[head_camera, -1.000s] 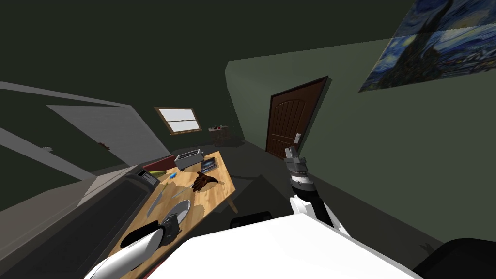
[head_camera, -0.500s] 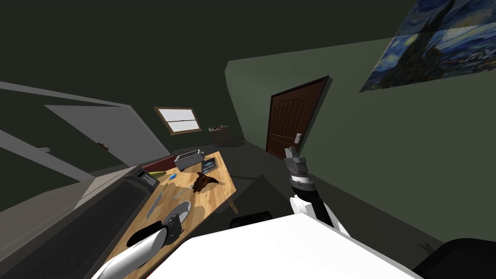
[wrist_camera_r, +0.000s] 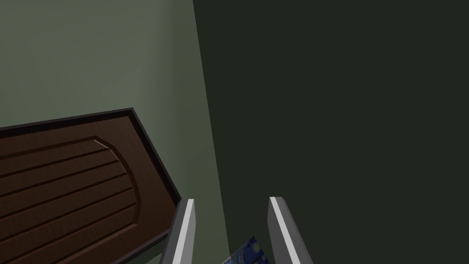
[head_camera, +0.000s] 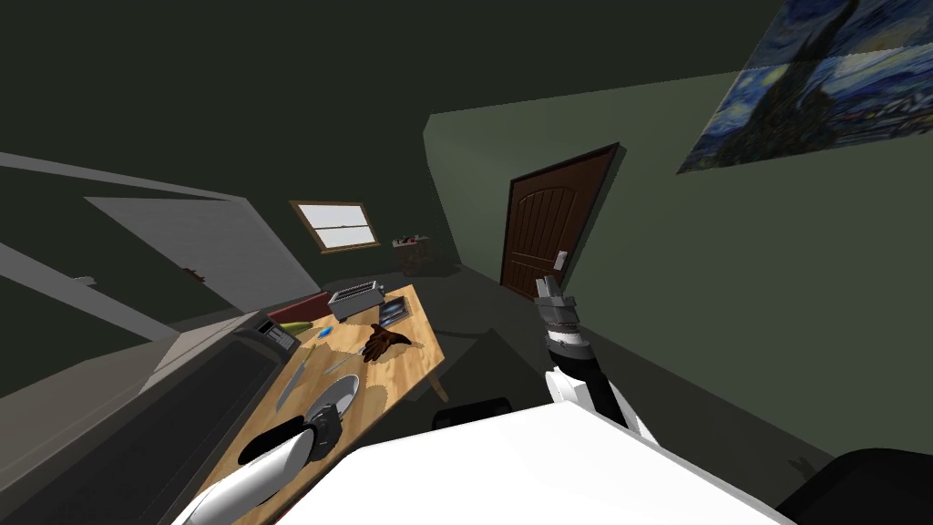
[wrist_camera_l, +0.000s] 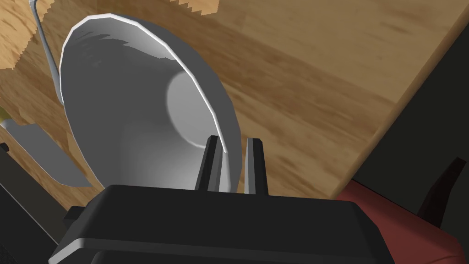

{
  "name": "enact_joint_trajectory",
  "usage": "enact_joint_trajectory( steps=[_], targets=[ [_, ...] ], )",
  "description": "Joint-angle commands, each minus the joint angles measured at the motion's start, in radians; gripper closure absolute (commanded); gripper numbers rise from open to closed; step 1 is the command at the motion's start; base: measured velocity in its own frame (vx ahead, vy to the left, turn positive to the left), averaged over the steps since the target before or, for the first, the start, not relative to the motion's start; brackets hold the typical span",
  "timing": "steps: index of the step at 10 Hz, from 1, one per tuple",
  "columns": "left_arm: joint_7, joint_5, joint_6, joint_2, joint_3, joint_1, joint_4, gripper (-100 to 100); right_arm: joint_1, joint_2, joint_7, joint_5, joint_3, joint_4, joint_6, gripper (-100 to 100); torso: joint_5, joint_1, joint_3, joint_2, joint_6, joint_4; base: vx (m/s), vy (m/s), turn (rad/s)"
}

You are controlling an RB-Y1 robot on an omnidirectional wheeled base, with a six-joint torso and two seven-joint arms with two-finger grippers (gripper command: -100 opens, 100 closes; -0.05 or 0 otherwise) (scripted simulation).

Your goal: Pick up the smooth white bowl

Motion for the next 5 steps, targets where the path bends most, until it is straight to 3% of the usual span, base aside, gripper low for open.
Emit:
enact_joint_trajectory(
  steps=[1, 2, 4, 5],
  targets=[
    [0.0, 0.0, 0.0, 0.0, 0.0, 0.0, 0.0, 0, 0.0, 0.0, 0.0, 0.0, 0.0, 0.0, 0.0, 0, 0.0, 0.0, 0.0, 0.0, 0.0, 0.0, 0.0, 0.0, 0.0],
    [0.006, 0.008, 0.025, 0.011, 0.005, 0.014, -0.036, 100, 0.0, 0.0, 0.0, 0.0, 0.0, 0.0, 0.0, 0, 0.0, 0.0, 0.0, 0.0, 0.0, 0.0, -0.018, -0.023, 0.002],
    [0.008, 0.007, 0.026, 0.01, 0.006, 0.019, -0.044, 100, 0.0, 0.0, 0.0, 0.0, 0.0, 0.0, 0.0, 0, -0.001, -0.003, 0.001, 0.002, 0.0, 0.0, -0.019, -0.027, 0.007],
    [0.01, 0.007, 0.029, 0.01, 0.006, 0.02, -0.047, 0, 0.0, 0.0, 0.0, 0.0, 0.0, 0.0, 0.0, 0, -0.001, -0.002, 0.001, 0.001, 0.0, 0.0, 0.0, 0.0, 0.0]
  ],
)
